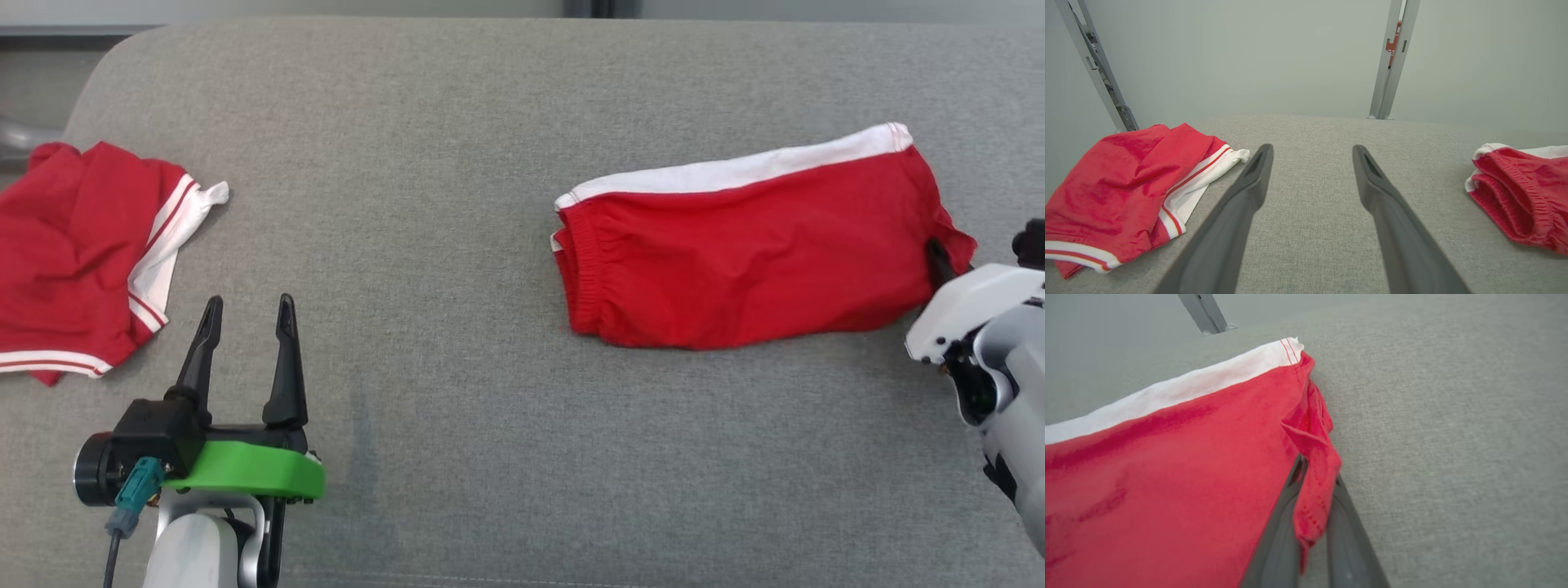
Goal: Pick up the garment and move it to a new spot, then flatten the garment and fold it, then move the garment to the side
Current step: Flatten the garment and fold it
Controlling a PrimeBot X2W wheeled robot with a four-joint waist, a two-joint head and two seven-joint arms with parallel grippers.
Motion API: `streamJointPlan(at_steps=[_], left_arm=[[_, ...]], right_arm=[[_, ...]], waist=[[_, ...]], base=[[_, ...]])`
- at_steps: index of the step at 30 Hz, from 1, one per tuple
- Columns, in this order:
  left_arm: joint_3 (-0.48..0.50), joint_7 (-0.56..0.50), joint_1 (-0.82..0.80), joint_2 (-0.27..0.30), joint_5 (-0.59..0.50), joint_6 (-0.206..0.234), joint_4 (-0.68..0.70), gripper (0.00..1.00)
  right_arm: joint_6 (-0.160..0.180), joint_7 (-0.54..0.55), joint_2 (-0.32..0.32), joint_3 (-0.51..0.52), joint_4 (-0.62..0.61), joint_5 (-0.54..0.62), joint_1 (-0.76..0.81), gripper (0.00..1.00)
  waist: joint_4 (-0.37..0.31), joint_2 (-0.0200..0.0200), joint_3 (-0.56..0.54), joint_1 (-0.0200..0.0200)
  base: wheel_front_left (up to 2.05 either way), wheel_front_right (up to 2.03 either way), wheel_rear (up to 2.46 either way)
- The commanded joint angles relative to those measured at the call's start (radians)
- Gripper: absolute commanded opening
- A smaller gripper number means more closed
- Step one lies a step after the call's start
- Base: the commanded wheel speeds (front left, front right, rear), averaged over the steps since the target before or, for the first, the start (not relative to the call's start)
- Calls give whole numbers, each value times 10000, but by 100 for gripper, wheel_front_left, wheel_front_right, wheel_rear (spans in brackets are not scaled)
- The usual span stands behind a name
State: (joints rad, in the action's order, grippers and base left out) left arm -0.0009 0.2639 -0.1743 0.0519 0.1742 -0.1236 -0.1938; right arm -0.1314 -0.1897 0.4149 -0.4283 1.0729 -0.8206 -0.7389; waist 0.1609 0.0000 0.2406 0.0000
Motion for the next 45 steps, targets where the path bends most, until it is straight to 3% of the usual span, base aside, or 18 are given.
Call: streamJointPlan(at_steps=[1, 7, 18, 32, 40, 41, 42, 43, 45], left_arm=[[82, 4, 216, 10, -66, -35, 15, 100], [110, 4, 415, 0, -122, -47, 49, 100], [130, 4, 591, -1, -180, -66, -101, 100], [126, 2, 936, -3, -27, -76, -123, 100], [35, 2, 923, -4, 79, -76, -170, 100], [23, 4, 908, -4, 85, -73, -169, 100], [6, 4, 880, -4, 94, -72, -178, 100], [-4, 4, 858, -4, 96, -72, -186, 100], [-11, 4, 818, -4, 98, -72, -192, 100]], right_arm=[[13, -106, 151, 74, -61, -225, 348, 0], [12, -290, 424, 296, -139, -785, 1099, 0], [10, -691, -299, -25, -1183, -626, 567, 0], [7, -749, -1501, -1685, -3964, 112, 1415, 0], [7, -757, -2142, -2509, -3679, 708, 2322, 0], [7, -760, -2206, -2417, -3636, 793, 2340, 19], [7, -760, -2296, -2374, -3582, 899, 2397, 93], [7, -761, -2351, -2324, -3545, 973, 2454, 100], [7, -762, -2352, -2180, -3705, 1282, 2435, 100]], waist=[[-432, 0, -435, 0], [-607, 0, -634, 0], [-628, 0, -1157, 0], [-203, 0, -1491, 0], [-13, 0, -1434, 0], [-2, 0, -1415, 0], [13, 0, -1394, 0], [22, 0, -1385, 0], [22, 0, -1374, 0]], base=[[0, 0, 0], [0, 0, 0], [0, 0, 0], [0, 0, 0], [0, 0, 0], [0, 0, 0], [0, 0, 0], [0, 0, 0], [0, 0, 0]])
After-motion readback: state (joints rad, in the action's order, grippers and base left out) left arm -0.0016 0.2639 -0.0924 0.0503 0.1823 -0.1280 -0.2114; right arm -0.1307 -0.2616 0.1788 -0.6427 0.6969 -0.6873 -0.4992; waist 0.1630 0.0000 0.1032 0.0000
